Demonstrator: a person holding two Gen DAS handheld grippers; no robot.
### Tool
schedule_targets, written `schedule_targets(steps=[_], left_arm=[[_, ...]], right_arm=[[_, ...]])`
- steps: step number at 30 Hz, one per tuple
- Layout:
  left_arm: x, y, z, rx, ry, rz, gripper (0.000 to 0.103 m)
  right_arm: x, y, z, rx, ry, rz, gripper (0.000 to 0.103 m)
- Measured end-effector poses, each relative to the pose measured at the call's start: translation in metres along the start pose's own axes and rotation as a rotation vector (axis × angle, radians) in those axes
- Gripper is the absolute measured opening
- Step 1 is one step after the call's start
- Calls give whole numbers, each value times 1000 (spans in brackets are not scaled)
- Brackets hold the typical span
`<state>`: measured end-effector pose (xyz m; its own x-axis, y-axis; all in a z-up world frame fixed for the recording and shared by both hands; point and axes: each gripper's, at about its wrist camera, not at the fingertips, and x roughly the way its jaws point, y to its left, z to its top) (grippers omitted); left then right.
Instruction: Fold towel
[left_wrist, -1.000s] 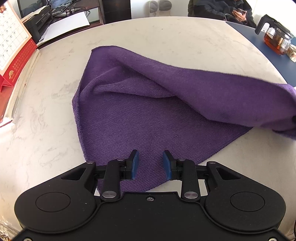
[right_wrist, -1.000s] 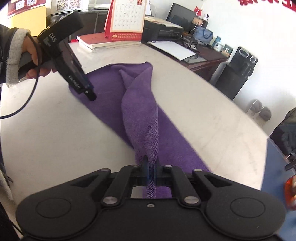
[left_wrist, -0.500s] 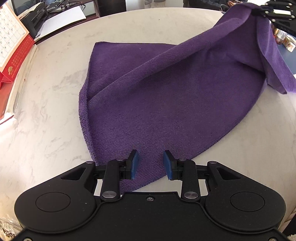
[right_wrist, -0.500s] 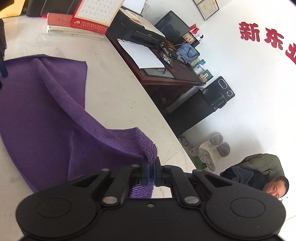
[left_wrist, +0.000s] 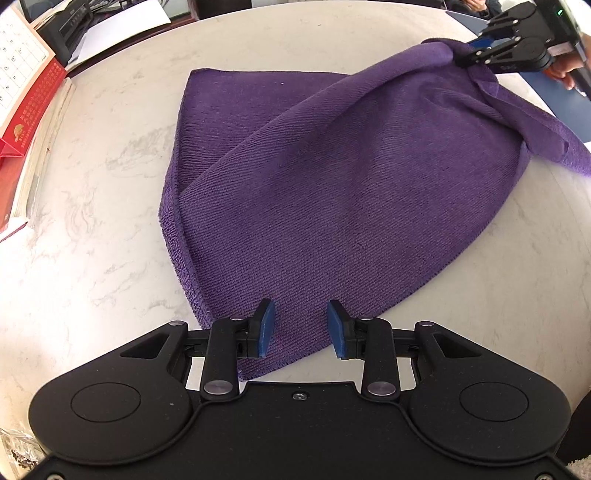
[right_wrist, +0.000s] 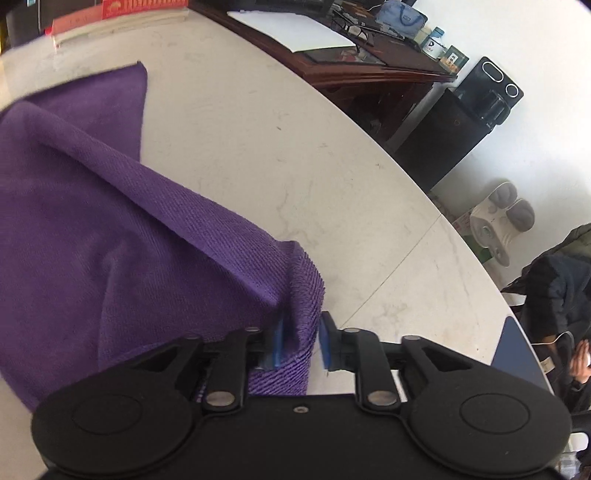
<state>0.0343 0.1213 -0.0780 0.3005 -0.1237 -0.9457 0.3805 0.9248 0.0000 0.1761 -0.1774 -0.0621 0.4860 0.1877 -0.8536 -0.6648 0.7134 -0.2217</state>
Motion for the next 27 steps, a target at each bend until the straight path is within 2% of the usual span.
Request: schedule_targets(steps=[1,2,3,4,5,7,9,10,12,13,14,19,20,25,27], left_arm=[[-6,1,0,-11,-24,-7,31],[-11,2,0,-23,-48,-13,33],[-18,5,3,-45,-78,-14,35],[-25,8,5,-67,-108,-15,39],[-28,9,7,-77,-123,-11,40],[-26,11,13,-95,-154,-14,40],[-16,10,20,-104,-144,-24,40],[-11,10,21,-103,-135,-26,38],[-2,8,22,-111,-119,-32,38],[2,8,22,-128,-112,-30,35],[3,9,20,-141,-113,-29,34],[9,11,15,-199,-135,-12,33],[8,12,14,-205,-139,-11,33],[9,12,13,-259,-160,-17,33],[9,12,12,-270,-166,-21,33]], right_arm=[[-21,-3,6,-1,-31,36,44],[-43,-7,11,-3,-62,72,53],[-62,-10,18,-5,-91,113,57],[-72,-11,21,-6,-115,131,62],[-94,-14,36,-5,-202,205,70],[-102,-16,56,16,-283,276,74],[-79,-4,93,22,-326,354,74],[-63,7,106,-7,-325,365,73],[-21,36,135,-71,-308,386,63],[6,50,151,-77,-281,405,52],[23,62,160,-82,-254,418,47],[77,105,185,-161,-194,427,44],[87,110,188,-167,-183,419,41],[111,120,194,-163,-130,411,37],[113,120,193,-164,-136,418,36]])
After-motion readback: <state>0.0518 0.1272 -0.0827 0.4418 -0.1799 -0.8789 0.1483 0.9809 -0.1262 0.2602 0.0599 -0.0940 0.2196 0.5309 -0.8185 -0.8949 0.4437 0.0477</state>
